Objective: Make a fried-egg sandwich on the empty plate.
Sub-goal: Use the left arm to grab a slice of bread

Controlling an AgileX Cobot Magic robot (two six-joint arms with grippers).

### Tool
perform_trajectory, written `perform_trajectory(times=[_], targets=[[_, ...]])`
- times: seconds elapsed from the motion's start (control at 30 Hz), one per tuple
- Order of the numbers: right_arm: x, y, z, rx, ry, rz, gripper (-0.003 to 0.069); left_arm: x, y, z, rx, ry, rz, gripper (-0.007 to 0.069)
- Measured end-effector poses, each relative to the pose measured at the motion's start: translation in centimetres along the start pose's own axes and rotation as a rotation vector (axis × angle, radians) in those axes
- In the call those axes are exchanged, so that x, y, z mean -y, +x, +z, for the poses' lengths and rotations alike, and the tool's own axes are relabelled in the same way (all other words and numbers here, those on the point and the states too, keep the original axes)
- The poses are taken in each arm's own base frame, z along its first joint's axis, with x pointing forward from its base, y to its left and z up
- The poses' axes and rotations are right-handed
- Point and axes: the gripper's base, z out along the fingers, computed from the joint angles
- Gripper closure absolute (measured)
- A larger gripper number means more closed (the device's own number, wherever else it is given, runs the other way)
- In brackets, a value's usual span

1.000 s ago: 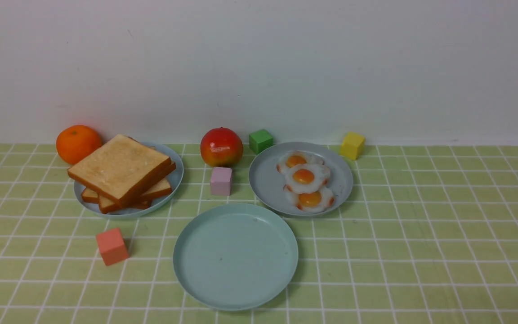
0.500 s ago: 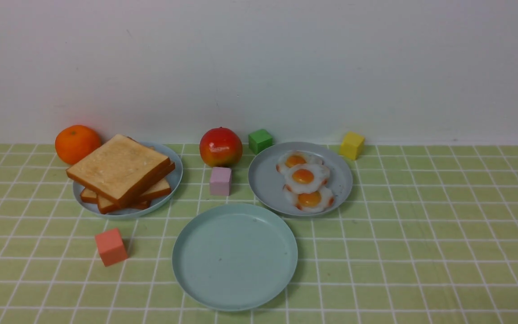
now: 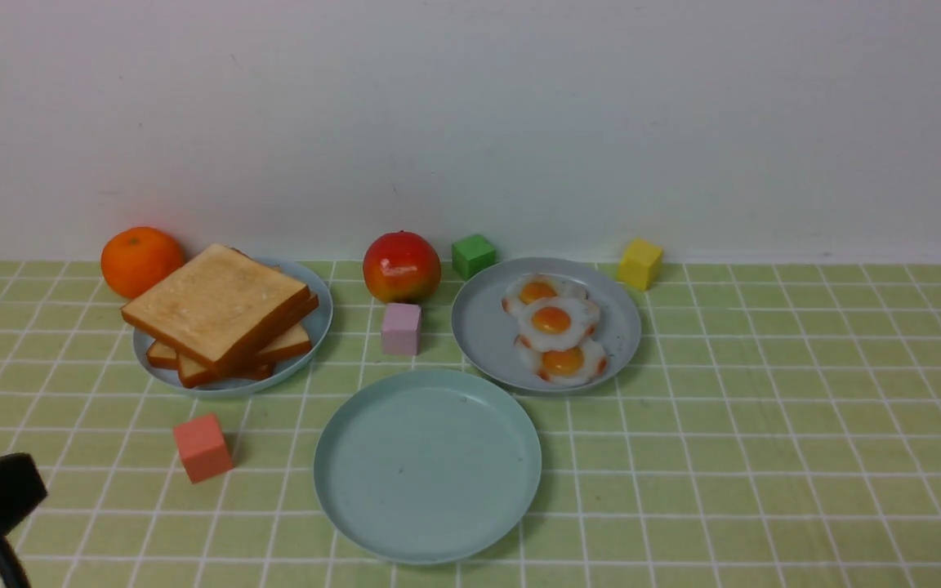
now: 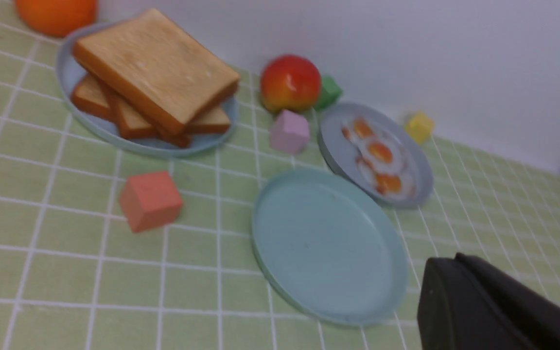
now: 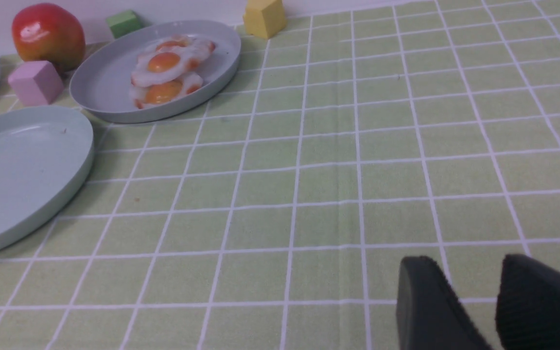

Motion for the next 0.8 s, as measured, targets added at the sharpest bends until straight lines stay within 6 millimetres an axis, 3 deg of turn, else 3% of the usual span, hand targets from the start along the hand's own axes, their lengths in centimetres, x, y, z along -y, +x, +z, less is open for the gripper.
perform_trajectory(times=[0.17, 0.27, 0.47, 0.53, 0.67, 0.73, 0.77, 0.8], targets=[[-0.1, -0.1, 0.1, 0.028, -0.008, 0.023, 0.0418, 1.8, -1.1, 2.0, -0.310, 0.039, 0.047, 0.0638], [-0.4, -0.7, 0.1, 0.097, -0.055, 0.204, 0.0418, 1.7, -0.8, 3.3, -0.424, 0.020, 0.046, 0.0638], [-0.3, -2.4, -0.3, 0.285, -0.117, 0.501, 0.0418, 1.5, -0.8, 3.8, -0.436, 0.015, 0.092, 0.0638], [-0.6, -2.9, -0.5, 0.274, -0.147, 0.569, 0.0421, 1.5, -1.1, 4.2, -0.433, 0.013, 0.117, 0.0638], [-1.9, -5.2, -1.6, 0.158, -0.206, 0.526, 0.0475, 1.3, -1.7, 6.2, -0.489, -0.020, 0.130, 0.0638], [-3.4, -8.3, -2.5, -0.018, -0.240, 0.378, 0.0559, 1.1, -2.3, 8.6, -0.563, -0.058, 0.140, 0.0638], [-3.5, -8.5, -2.6, -0.033, -0.240, 0.351, 0.0566, 1.1, -2.5, 8.8, -0.565, -0.060, 0.144, 0.0638], [-4.2, -10.4, -2.9, -0.160, -0.258, 0.240, 0.0619, 0.7, -2.7, 10.6, -0.612, -0.088, 0.154, 0.0638]])
